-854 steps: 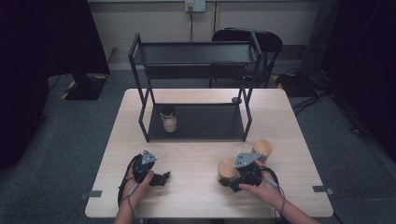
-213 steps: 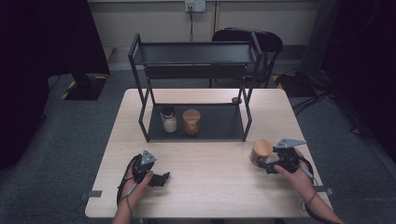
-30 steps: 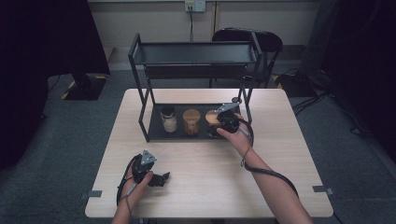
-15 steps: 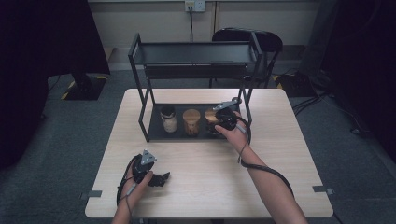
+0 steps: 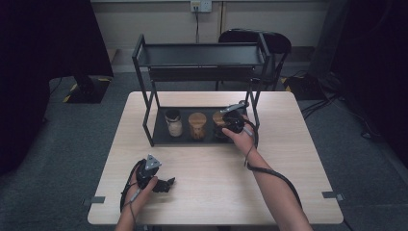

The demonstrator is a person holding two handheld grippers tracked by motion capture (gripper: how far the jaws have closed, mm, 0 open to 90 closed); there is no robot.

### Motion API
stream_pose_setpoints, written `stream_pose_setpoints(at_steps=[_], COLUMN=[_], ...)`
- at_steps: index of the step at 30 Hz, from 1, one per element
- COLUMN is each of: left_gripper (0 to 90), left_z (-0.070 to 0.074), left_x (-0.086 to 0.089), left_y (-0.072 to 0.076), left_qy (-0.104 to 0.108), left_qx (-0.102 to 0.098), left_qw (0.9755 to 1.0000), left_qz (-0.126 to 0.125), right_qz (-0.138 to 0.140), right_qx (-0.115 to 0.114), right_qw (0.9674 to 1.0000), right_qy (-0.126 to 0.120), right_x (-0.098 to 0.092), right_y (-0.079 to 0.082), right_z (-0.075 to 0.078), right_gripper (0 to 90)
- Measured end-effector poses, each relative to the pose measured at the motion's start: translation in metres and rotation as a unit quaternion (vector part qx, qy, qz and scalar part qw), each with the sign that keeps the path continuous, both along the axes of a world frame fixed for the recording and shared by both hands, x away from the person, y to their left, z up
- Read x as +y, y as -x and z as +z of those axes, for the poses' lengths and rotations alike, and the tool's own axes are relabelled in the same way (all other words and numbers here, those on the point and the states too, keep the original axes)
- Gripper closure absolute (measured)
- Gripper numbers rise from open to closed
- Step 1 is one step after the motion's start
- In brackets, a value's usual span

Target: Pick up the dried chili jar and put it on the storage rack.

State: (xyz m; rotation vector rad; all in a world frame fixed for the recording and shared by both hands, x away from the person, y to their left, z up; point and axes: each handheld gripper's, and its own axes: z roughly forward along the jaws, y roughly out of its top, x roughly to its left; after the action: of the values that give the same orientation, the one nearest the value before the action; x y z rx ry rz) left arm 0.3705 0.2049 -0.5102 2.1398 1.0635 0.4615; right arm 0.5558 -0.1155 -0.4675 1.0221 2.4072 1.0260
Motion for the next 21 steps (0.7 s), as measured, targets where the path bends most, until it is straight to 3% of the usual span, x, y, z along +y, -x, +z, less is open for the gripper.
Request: stream_pose_setpoints(at_steps=[21], left_gripper=[0.2], left_z=[0.0000], left_x=[0.0000], left_y=[0.0000], left_qy=[0.000], left_qx=[0.000], left_qw=[1.0000], left_qz=[0.000], right_qz=[-0.008], right_qx=[-0.003], right_qw=[0.9999], right_qy=[-0.008], right_x=[0.0044], right_y=[-0.0012], right_z=[-0.0090], right_gripper=[25.5])
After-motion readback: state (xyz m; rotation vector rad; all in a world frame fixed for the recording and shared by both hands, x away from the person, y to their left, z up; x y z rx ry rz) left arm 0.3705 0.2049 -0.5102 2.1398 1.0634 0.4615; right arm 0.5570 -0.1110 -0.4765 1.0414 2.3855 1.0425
